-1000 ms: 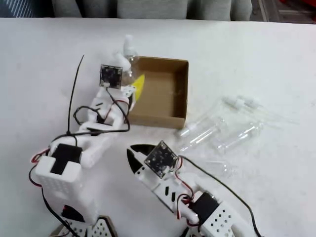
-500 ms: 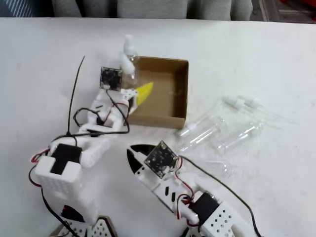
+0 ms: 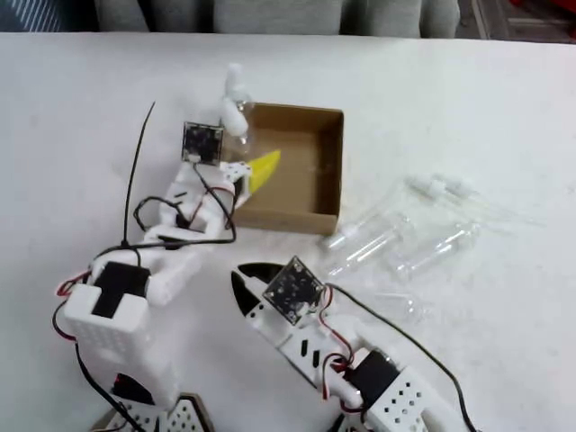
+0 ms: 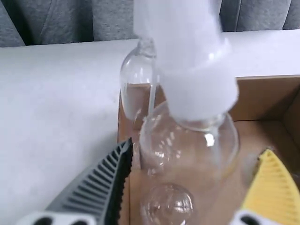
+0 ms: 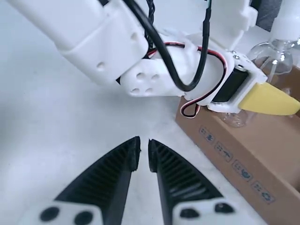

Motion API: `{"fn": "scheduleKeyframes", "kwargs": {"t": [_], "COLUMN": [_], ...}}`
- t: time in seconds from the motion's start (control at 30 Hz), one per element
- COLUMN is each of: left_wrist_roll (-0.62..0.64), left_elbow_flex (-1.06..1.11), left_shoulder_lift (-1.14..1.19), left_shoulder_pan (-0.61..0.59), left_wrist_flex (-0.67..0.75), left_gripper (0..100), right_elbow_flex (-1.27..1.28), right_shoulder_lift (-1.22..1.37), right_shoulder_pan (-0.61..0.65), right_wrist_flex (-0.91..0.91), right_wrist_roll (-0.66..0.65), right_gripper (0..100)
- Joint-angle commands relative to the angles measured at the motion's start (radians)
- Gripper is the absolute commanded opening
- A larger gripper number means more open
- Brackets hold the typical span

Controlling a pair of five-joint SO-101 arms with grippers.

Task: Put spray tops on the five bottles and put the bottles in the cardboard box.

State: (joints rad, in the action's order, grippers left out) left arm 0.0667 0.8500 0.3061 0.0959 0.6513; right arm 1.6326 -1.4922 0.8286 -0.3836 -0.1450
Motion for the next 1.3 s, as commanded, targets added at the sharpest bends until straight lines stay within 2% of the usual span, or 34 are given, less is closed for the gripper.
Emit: {"fn": "scheduleKeyframes", "kwargs": {"t": [0.0, 0.53, 1.07, 1.27], "left_wrist_roll": [-0.003, 0.003, -0.006, -0.005], "left_elbow_flex": [0.012, 0.247, 0.671, 0.813], "left_shoulder_lift": [-0.045, -0.34, -0.73, -0.92], "left_shoulder_pan": [-0.013, -0.008, -0.016, -0.058], "left_wrist_flex": [0.02, 0.018, 0.018, 0.018], "left_gripper": [38, 38, 38, 38], "right_elbow_flex": [-0.055, -0.055, -0.055, -0.054], "right_shoulder_lift": [-0.012, -0.012, -0.012, -0.012], "right_shoulder_pan": [-0.012, -0.012, -0.012, -0.012], "right_wrist_flex": [-0.005, -0.005, -0.005, -0.005], "right_wrist_roll": [-0.011, -0.011, -0.012, -0.012], "right_gripper": [1.5, 1.5, 1.5, 1.5]}}
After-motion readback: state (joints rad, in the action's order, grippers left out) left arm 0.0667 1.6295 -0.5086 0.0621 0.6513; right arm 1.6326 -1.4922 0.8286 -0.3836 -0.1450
